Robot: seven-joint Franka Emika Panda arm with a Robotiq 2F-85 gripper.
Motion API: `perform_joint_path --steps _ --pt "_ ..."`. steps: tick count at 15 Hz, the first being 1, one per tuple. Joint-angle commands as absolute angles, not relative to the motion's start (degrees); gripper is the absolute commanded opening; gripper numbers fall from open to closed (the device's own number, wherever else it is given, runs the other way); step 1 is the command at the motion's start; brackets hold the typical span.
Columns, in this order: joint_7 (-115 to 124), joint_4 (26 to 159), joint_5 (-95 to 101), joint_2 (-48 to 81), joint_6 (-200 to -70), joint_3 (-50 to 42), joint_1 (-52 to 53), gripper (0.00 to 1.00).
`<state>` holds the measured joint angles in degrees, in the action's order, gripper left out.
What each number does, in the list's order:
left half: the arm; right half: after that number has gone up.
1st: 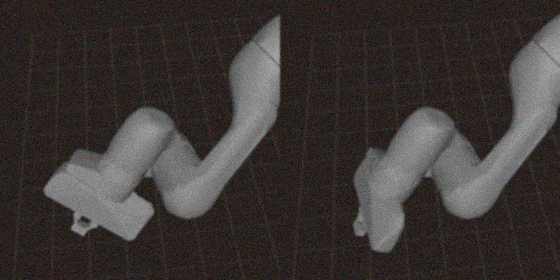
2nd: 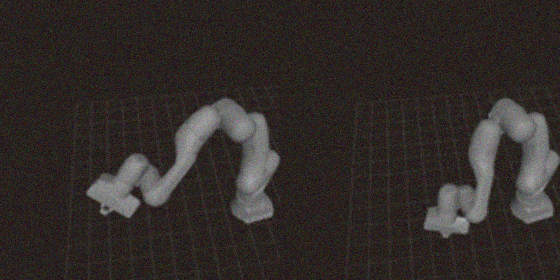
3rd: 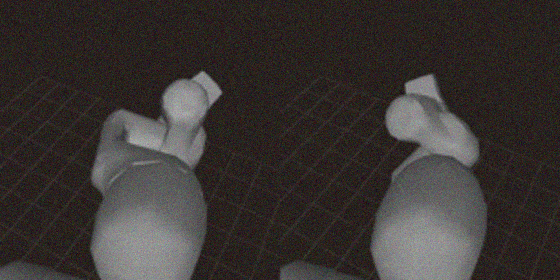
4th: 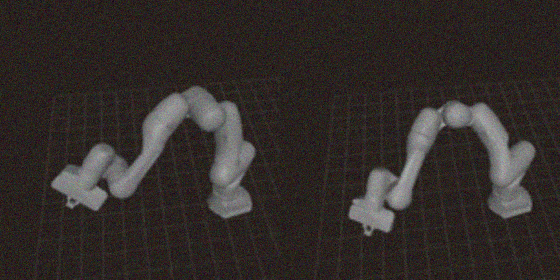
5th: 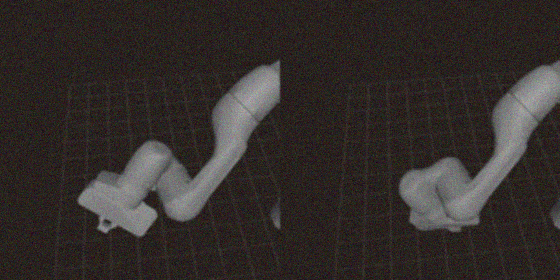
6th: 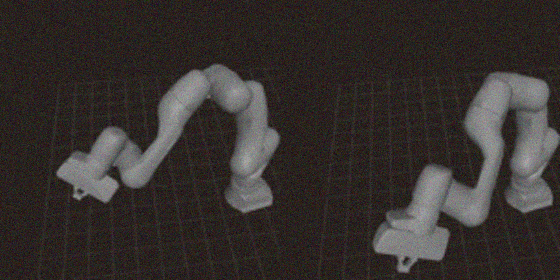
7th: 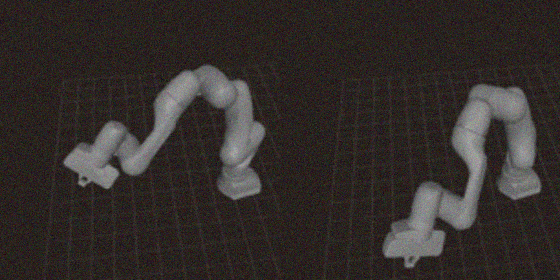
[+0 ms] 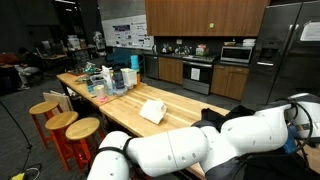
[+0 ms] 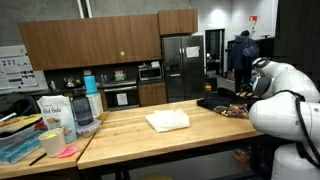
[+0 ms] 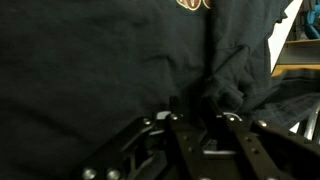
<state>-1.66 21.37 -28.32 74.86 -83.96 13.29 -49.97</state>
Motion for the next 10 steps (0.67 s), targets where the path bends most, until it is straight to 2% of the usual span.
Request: perform_joint_path --steps 1,6,10 --pt "-3.1 19.8 -27.1 75.8 -82.4 13.4 -51.8 0.61" --pt "-3.3 20.9 -25.5 74.3 -83.6 12.6 -52.7 0.96" --pt "-2.7 20.8 -23.5 73.3 -84.7 11.8 -52.0 1.00"
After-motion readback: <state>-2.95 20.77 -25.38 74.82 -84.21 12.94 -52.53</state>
